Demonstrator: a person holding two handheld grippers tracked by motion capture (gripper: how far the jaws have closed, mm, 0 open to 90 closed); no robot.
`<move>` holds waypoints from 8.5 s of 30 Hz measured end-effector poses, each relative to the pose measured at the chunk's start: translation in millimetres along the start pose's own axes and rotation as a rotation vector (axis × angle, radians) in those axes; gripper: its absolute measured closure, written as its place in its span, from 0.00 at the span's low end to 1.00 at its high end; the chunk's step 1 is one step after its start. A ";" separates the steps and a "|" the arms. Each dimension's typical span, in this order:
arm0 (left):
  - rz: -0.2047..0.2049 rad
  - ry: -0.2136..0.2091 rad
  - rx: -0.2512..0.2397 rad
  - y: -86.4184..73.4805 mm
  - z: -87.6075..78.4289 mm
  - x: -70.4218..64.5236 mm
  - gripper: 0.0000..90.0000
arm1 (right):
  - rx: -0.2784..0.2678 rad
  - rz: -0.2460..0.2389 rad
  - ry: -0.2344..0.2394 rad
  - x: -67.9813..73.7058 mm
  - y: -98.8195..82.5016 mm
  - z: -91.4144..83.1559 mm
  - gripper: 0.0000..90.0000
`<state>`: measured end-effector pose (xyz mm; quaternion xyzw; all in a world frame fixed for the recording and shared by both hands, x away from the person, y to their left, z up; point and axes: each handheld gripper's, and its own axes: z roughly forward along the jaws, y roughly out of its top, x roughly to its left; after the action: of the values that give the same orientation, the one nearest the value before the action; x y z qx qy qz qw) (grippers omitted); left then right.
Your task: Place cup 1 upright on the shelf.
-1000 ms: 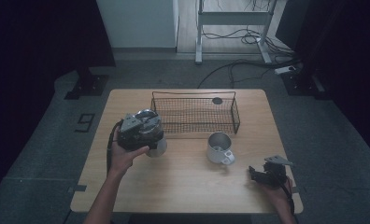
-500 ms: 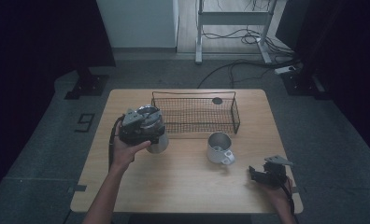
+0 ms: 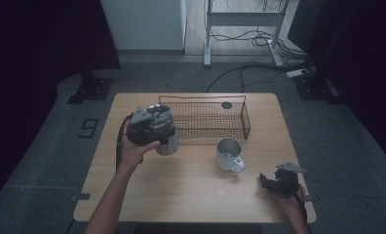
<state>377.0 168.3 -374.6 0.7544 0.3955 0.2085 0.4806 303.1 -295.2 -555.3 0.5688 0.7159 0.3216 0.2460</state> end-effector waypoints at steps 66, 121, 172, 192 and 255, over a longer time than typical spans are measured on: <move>-0.027 0.046 0.027 45.7 64.2 29.6 0.05 | -0.004 0.010 -0.010 0.1 -0.4 -0.1 0.18; -0.004 0.053 0.061 70.0 124.6 34.1 0.05 | -0.007 0.022 -0.023 0.3 -1.9 -1.8 0.19; -0.056 0.112 0.171 19.5 173.0 57.9 0.05 | -0.007 0.021 -0.022 0.2 -1.9 -1.9 0.19; -0.060 0.133 0.200 4.6 182.3 56.7 0.05 | -0.007 0.021 -0.023 0.2 -1.9 -1.9 0.19; 0.045 0.137 0.075 17.0 97.3 35.8 0.00 | -0.007 0.023 -0.024 0.2 -1.9 -1.8 0.19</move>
<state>472.8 138.4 -405.7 0.7645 0.4178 0.2557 0.4191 300.5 -295.5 -555.5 0.5799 0.7053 0.3198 0.2530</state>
